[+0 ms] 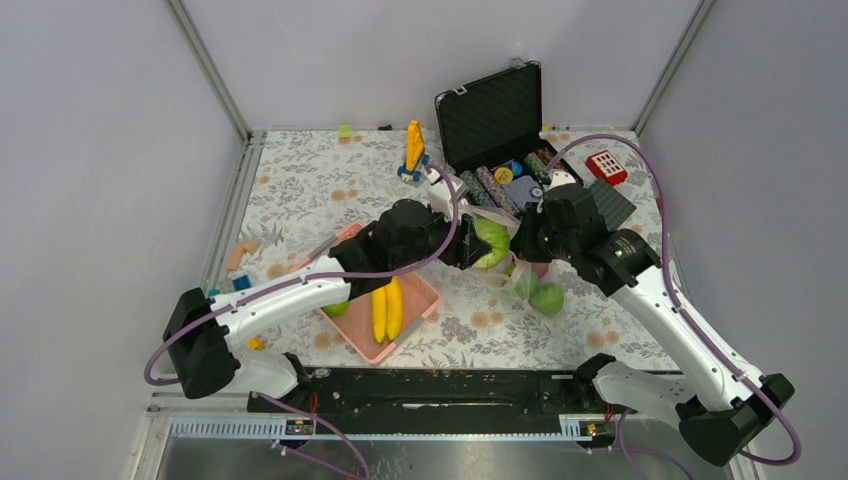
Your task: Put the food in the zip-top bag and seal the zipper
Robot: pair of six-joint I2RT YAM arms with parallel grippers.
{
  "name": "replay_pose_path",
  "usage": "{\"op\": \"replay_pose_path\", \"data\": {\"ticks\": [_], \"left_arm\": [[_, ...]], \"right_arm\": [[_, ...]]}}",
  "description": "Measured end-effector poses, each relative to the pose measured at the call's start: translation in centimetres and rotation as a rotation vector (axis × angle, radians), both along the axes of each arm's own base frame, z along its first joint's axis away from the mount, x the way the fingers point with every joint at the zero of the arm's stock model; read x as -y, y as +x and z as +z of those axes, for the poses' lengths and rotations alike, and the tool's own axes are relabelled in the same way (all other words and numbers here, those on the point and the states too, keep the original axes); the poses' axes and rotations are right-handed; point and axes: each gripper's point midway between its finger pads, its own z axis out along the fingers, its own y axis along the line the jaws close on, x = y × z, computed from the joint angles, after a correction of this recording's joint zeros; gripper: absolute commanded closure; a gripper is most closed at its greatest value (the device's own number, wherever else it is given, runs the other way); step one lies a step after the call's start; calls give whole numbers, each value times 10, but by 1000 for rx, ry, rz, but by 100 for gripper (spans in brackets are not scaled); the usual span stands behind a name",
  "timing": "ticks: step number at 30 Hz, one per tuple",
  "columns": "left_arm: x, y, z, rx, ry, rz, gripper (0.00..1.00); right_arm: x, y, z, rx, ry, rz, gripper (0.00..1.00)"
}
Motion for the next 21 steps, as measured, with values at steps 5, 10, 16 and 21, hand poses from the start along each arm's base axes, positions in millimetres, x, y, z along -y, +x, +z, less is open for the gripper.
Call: {"op": "replay_pose_path", "data": {"ticks": [5, 10, 16, 21], "left_arm": [[0, 2, -3, -6, 49, 11, 1], [-3, -1, -7, -22, 80, 14, 1], [-8, -5, -8, -34, 93, 16, 1], [-11, -7, 0, -28, 80, 17, 1]], "right_arm": [[3, 1, -1, -2, -3, -10, 80], [2, 1, 0, -3, 3, -9, 80], [-2, -1, 0, -11, 17, 9, 80], [-3, -1, 3, -9, 23, 10, 79]]}}
